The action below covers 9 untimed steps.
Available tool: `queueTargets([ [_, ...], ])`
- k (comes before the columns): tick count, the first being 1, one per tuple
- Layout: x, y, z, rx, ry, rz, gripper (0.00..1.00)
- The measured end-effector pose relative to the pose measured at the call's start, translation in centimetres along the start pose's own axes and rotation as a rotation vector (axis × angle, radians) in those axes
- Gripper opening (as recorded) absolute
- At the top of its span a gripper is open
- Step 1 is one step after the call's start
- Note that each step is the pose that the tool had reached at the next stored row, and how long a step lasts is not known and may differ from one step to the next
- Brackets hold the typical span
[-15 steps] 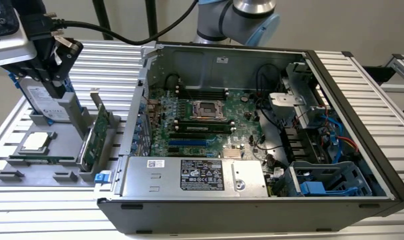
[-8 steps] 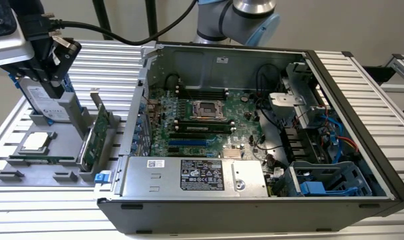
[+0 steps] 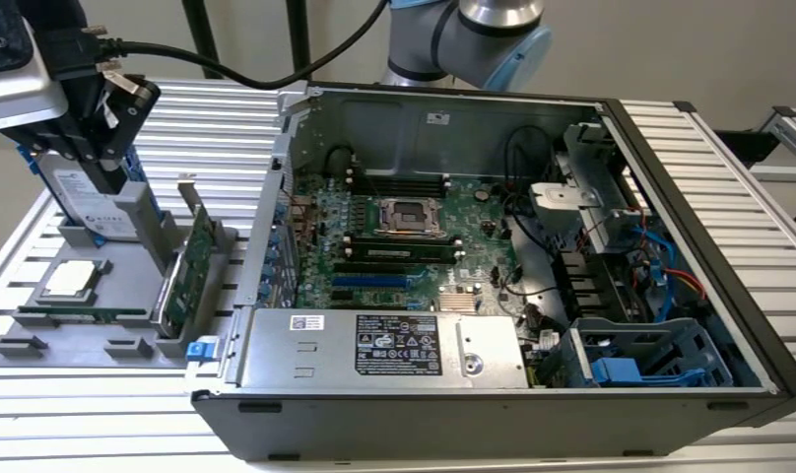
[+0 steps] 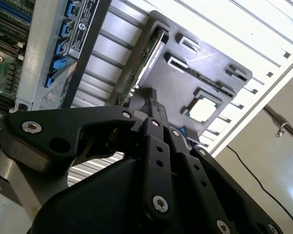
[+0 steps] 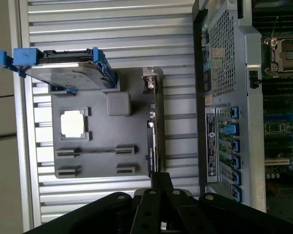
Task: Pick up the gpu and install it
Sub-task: 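Pick up the gpu and move the gpu toward the slot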
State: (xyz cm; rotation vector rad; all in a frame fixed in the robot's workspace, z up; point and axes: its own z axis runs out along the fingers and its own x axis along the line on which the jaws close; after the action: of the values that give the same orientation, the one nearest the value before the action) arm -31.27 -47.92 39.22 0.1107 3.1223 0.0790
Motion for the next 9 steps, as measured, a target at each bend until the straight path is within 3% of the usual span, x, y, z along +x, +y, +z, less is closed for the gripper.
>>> queueTargets([
  [5,0.01,0.00,0.00,-0.0008,0.0001,0.000,0.00],
  [6,0.01,0.00,0.00,-0.0010,0.0001,0.000,1.00],
  [9,0.00,0.00,0.00,-0.0014,0.0001,0.000,1.00],
])
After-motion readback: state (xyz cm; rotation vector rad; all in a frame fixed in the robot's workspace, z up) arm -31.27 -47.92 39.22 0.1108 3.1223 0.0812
